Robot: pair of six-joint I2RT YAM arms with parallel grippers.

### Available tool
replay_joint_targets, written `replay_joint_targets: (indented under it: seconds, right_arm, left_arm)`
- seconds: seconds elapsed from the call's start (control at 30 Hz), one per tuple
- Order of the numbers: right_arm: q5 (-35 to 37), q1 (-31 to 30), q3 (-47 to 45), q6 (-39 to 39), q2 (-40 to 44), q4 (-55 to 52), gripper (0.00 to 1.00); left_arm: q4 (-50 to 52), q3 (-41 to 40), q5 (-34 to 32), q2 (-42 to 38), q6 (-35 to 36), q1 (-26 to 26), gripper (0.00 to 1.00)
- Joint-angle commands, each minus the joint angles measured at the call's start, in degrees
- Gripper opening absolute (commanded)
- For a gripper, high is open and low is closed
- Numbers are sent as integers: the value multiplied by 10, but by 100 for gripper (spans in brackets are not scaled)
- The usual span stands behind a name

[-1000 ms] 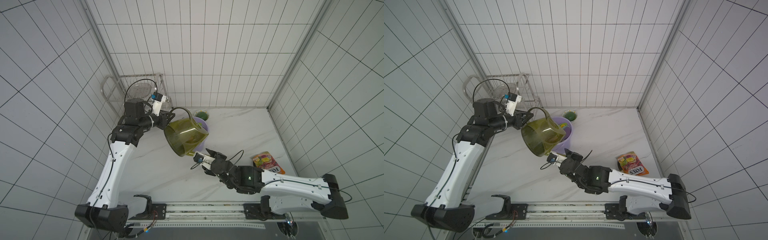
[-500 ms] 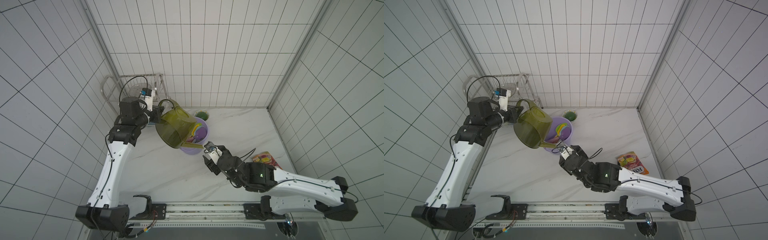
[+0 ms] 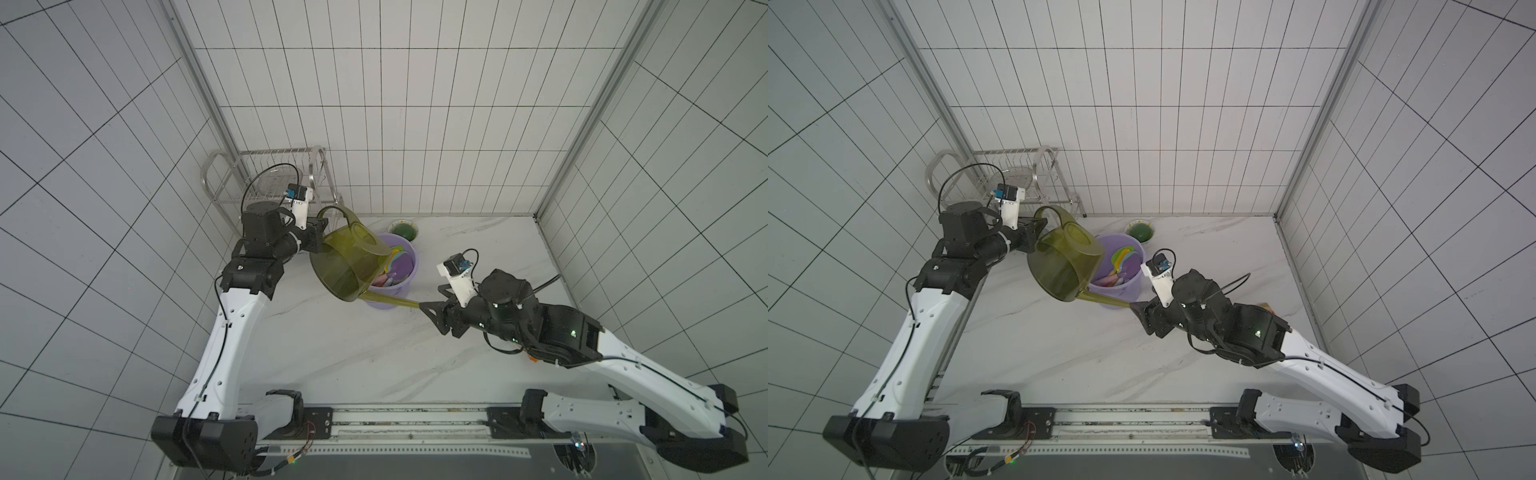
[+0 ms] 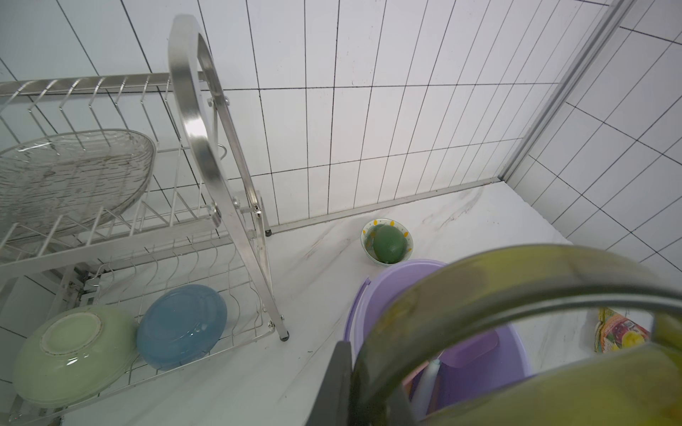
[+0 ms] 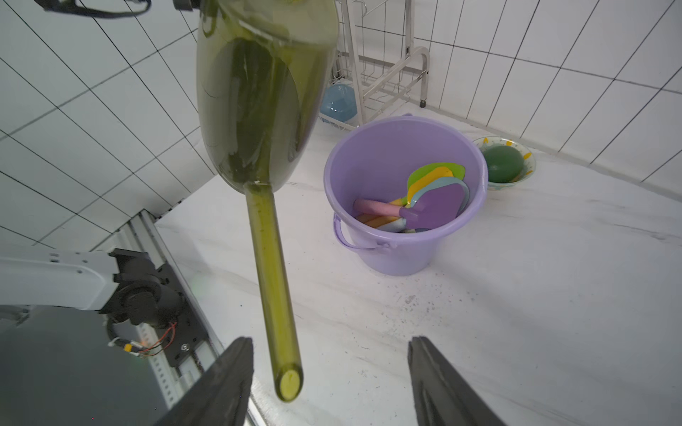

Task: Organize the gardening tools
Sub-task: Adjust the gardening tool at the center of the board.

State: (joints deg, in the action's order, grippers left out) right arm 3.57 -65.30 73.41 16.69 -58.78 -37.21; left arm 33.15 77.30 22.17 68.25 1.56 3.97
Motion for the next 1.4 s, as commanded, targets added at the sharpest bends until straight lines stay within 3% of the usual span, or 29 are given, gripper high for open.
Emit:
replay_joint_targets:
  seconds: [0.0, 0.23, 0.5, 0.7, 1.07, 1.37]
  right_arm:
    - [-128, 35, 50, 36, -23, -38, 70]
    - [-230, 119, 133, 128, -107, -39, 69]
    - [-252, 125, 191, 156, -186, -26, 67]
    - [-293, 118, 206, 166, -220, -1, 65]
    - [-282, 71, 242, 140, -271, -11, 64]
    - [-230, 54, 288, 124, -317, -53, 50]
  left_arm:
    - [-39, -12, 45, -20, 29, -2, 0]
    - [-31, -39, 148, -27, 73, -4, 0]
    - [-7, -54, 235, -32, 115, -4, 0]
    - [-7, -62, 242, -33, 119, -3, 0]
    - [-8, -62, 244, -31, 116, -2, 0]
    - [-8, -64, 243, -30, 118, 1, 0]
